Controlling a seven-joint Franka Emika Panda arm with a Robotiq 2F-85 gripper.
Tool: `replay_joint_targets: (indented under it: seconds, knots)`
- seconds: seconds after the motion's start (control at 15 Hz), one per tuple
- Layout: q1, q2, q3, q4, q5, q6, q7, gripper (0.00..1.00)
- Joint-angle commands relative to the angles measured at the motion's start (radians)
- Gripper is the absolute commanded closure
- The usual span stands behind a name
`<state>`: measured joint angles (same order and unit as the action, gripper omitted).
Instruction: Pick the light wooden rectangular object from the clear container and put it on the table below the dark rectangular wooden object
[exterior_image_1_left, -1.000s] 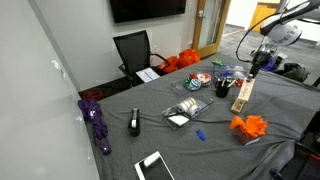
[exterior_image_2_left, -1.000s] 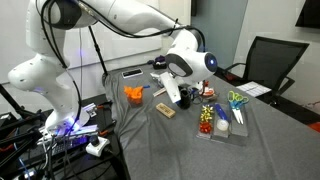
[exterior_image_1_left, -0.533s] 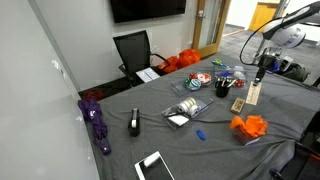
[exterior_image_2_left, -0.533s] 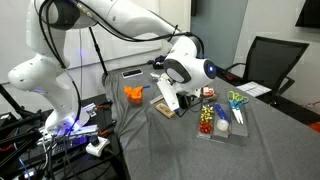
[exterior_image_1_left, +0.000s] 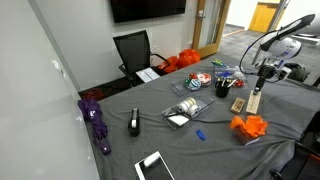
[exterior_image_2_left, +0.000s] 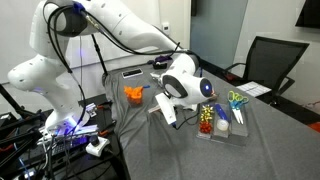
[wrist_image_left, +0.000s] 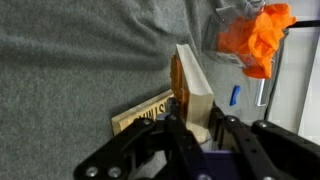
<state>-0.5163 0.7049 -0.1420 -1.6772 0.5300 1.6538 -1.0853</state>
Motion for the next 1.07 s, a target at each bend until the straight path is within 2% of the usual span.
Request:
replay_joint_targets:
  seconds: [0.0, 0.27, 0.33, 0.4, 0.53, 0.87, 1.0]
  knots:
    - [-0.033, 0.021, 0.024, -0.01, 0.051, 0.007, -0.02, 0.93]
    - [-0.038, 0.035, 0.02, -0.005, 0.076, 0.004, -0.038, 0.93]
    - [-0.036, 0.034, 0.018, -0.005, 0.073, 0.007, -0.043, 0.8]
    - [-0.035, 0.032, 0.015, -0.006, 0.067, 0.011, -0.047, 0.45]
    - [-0.033, 0.029, 0.013, -0.007, 0.062, 0.013, -0.052, 0.45]
    - [-0.029, 0.024, 0.009, -0.004, 0.051, 0.015, -0.053, 0.09]
    - [-0.025, 0.021, 0.006, -0.002, 0.038, 0.02, -0.055, 0.0]
